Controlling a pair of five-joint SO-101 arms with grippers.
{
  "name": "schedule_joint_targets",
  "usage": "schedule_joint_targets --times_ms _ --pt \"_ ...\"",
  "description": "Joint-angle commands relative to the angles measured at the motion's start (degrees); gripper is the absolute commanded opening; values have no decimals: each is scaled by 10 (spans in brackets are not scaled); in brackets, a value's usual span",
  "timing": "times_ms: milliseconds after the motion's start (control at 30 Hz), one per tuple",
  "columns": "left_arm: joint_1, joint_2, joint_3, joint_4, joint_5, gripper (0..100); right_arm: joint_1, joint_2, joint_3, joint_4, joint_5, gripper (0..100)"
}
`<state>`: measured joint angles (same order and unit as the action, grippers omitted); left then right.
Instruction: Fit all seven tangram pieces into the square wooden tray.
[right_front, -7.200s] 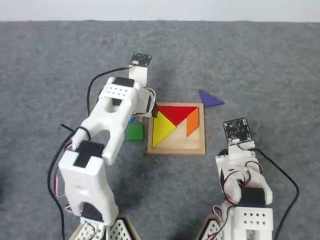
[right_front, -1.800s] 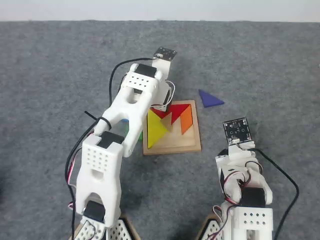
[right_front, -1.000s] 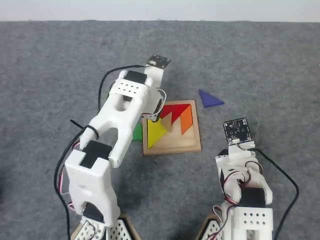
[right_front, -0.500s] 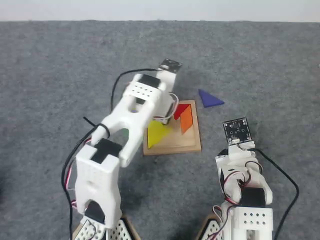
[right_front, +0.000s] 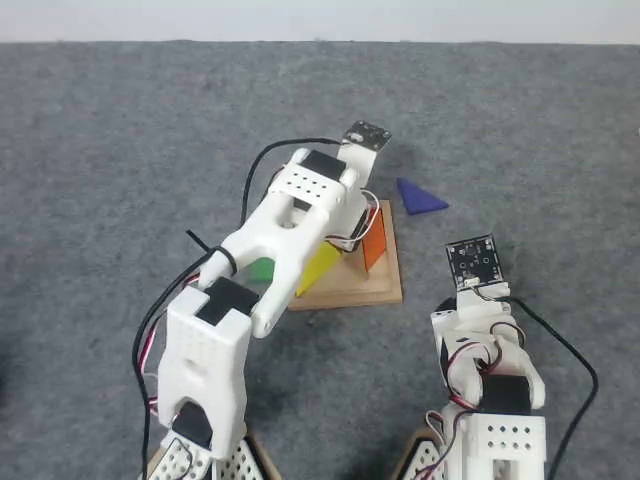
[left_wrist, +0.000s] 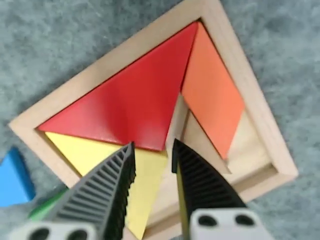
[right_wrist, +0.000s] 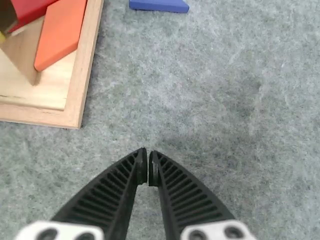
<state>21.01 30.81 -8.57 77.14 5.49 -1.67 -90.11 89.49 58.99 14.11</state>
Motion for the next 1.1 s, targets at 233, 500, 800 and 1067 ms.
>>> schedule_joint_targets --times_ms 233,500,800,1067 --pt "58 -69 -6 46 3 115 -7 -10 -9 1 5 16" --pt "58 -4 22 -7 -5 115 -7 -10 -9 1 5 16" --pt "30 18 -21 -16 -18 115 -7 -10 -10 1 5 16" --pt "12 18 -40 -17 -53 115 -7 -10 -9 1 5 16"
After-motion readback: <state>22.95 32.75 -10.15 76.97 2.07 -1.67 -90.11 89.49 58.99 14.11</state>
